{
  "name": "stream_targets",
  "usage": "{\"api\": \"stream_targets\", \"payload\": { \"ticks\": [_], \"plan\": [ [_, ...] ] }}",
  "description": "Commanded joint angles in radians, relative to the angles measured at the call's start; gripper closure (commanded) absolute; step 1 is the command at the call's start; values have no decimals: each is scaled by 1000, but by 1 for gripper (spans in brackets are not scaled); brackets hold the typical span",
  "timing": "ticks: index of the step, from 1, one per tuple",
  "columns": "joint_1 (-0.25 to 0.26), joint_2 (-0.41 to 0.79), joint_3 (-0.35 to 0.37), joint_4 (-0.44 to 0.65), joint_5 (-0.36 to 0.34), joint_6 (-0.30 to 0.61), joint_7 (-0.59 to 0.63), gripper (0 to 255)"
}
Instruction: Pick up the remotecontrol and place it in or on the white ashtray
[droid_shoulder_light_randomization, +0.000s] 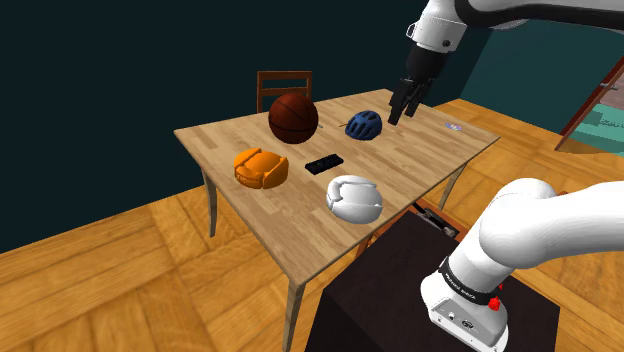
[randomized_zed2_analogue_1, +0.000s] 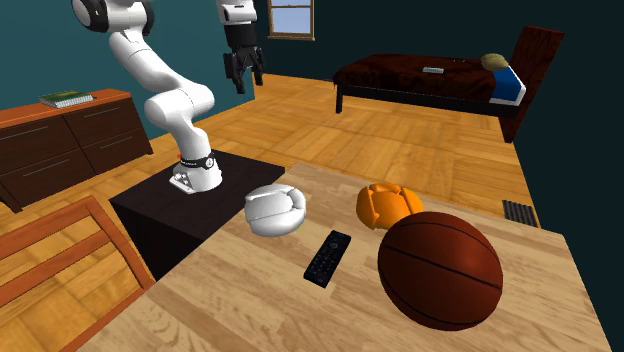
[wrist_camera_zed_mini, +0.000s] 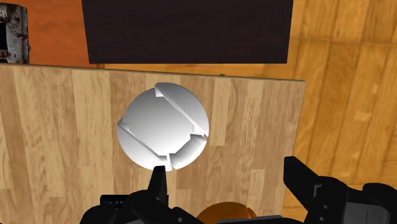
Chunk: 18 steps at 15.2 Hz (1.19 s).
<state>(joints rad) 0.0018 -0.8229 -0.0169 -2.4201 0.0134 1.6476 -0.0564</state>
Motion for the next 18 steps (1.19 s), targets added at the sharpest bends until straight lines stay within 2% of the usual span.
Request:
{"api": "stream_targets", "payload": {
  "ticks": [1,6,11,18],
  "plan": [
    [0,0,0,0,0,0,0,0],
    [18,78,-114,-59,-69,134,-221,0],
    [43,210,-227,-70,-117,276,-441,0],
    [105,466,-375,-8,-113,464,-760,0]
  ]
}}
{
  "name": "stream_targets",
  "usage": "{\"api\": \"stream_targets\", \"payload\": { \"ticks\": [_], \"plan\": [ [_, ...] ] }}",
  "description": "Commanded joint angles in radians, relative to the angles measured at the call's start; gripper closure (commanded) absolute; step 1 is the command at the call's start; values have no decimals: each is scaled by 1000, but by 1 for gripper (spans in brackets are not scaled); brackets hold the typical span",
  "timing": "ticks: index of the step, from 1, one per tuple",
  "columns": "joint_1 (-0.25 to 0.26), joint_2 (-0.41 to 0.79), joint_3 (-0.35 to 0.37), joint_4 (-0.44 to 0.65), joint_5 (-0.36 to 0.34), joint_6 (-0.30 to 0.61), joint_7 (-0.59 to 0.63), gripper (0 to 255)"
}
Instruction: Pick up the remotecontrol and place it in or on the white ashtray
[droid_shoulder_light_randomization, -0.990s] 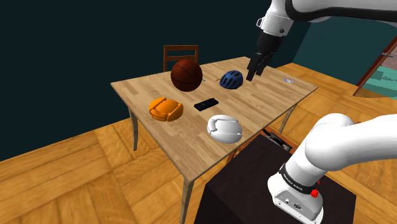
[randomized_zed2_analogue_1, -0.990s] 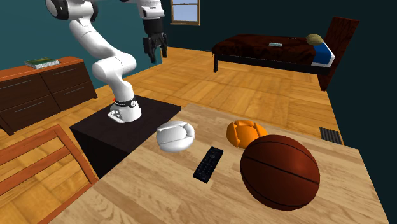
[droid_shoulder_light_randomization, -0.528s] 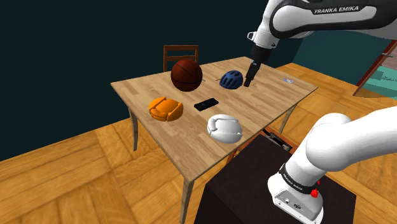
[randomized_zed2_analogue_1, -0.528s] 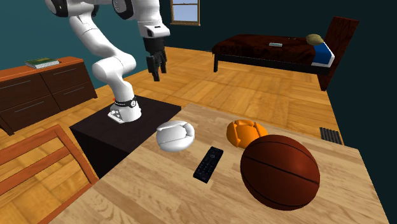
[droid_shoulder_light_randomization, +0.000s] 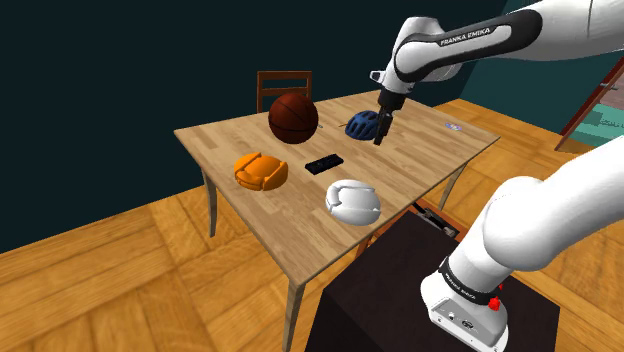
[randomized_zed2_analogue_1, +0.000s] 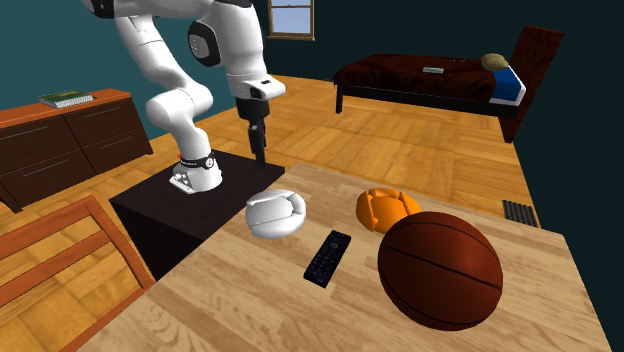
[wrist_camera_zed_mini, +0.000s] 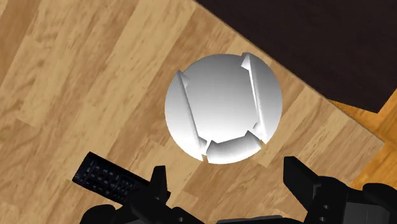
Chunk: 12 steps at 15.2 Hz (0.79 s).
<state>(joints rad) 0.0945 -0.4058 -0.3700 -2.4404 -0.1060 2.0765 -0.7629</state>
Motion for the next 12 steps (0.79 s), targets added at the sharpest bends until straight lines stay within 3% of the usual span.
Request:
{"api": "stream_targets", "payload": {
  "ticks": [1,7,12],
  "plan": [
    [23,90,-41,28,17,58,-102,0],
    [72,360,-121,155,142,172,-415,0],
    [56,591,-111,299,284,217,-674,0]
  ]
}}
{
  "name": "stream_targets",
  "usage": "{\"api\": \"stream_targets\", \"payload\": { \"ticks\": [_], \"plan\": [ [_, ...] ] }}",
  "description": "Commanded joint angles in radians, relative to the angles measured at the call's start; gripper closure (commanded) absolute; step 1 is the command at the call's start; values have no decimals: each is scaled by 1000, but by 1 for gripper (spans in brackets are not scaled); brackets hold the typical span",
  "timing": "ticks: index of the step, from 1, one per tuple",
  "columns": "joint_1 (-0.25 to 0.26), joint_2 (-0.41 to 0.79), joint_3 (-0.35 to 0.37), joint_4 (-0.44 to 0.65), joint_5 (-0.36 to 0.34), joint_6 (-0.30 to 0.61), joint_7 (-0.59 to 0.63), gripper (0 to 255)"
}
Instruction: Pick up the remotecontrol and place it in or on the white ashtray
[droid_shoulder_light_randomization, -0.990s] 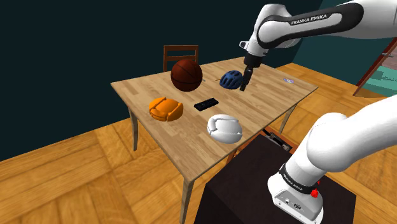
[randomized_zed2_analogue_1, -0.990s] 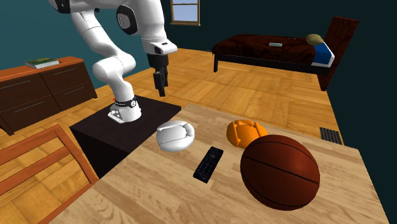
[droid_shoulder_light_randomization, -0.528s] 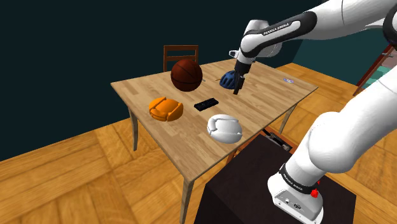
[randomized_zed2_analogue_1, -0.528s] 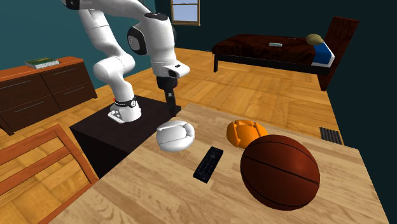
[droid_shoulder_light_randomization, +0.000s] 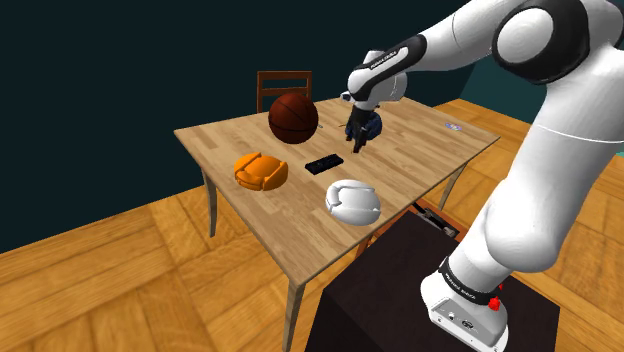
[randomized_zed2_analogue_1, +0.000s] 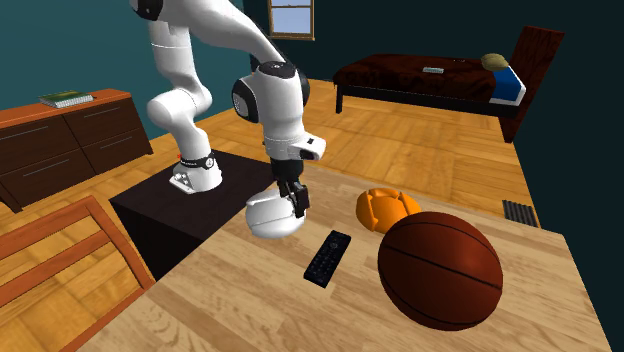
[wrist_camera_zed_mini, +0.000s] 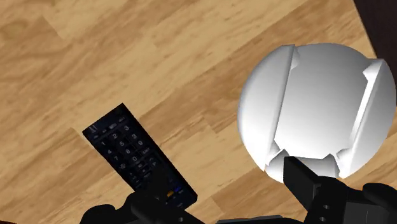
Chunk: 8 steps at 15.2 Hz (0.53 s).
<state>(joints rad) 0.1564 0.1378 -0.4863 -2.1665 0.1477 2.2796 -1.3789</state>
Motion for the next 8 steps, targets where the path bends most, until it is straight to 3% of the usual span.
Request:
{"api": "stream_targets", "payload": {
  "ticks": [1,8],
  "plan": [
    [-16,91,16,58,54,18,-104,0],
    [-101,377,116,315,153,21,-355,0]
  ]
}}
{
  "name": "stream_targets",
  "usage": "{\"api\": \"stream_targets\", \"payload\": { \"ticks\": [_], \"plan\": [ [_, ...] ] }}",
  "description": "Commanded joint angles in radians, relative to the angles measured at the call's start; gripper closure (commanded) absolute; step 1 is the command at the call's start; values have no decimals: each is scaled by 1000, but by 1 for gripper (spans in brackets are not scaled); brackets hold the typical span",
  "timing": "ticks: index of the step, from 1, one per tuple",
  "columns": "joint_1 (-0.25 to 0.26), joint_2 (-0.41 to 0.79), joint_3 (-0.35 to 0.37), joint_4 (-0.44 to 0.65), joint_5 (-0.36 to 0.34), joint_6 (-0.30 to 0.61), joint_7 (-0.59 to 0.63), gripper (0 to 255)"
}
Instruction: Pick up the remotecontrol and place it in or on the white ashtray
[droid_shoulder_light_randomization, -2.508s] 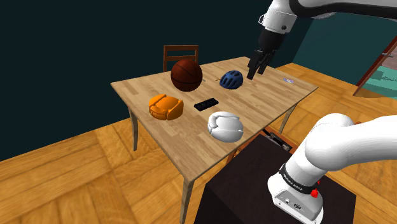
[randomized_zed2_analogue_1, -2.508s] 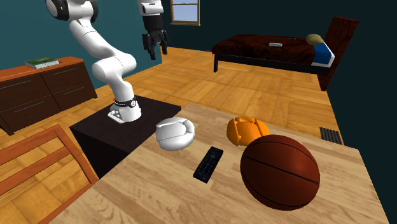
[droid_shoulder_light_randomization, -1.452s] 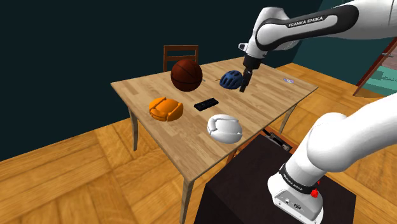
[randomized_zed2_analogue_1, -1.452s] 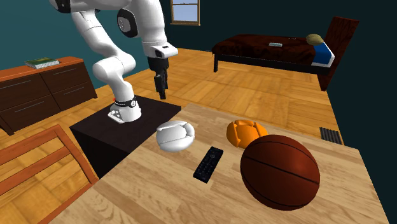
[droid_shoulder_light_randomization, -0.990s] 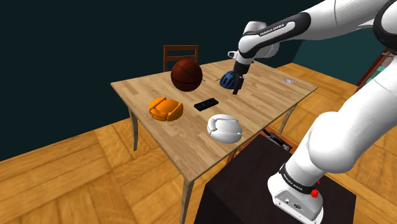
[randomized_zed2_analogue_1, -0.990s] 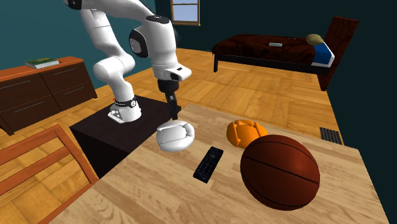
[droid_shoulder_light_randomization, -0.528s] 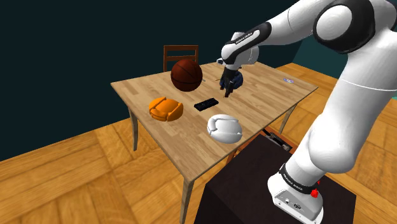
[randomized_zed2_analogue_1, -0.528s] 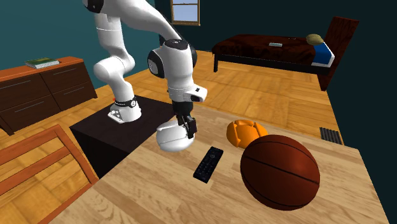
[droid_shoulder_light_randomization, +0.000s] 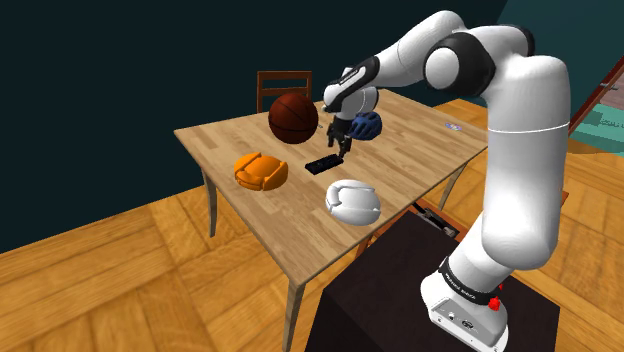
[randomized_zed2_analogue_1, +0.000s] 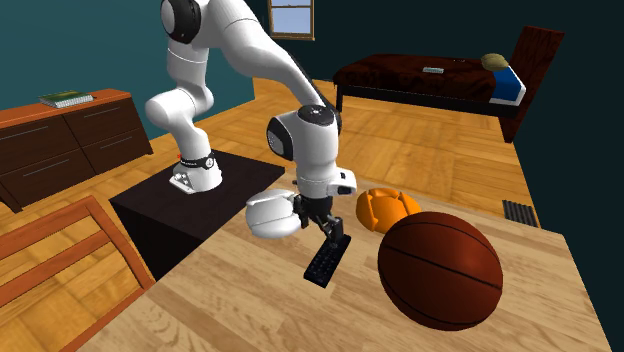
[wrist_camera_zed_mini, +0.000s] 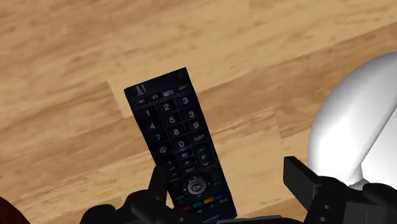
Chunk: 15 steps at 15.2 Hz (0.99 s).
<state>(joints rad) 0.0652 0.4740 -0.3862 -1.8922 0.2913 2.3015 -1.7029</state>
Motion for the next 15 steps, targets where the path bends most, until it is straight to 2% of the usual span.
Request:
{"api": "stream_targets", "payload": {
  "ticks": [1,3,10,15],
  "plan": [
    [-21,80,31,81,15,-3,-59,0],
    [-35,130,49,135,18,-8,-92,0],
    [-48,198,72,136,46,58,-108,0],
    [-48,198,72,136,46,58,-108,0]
  ]
}}
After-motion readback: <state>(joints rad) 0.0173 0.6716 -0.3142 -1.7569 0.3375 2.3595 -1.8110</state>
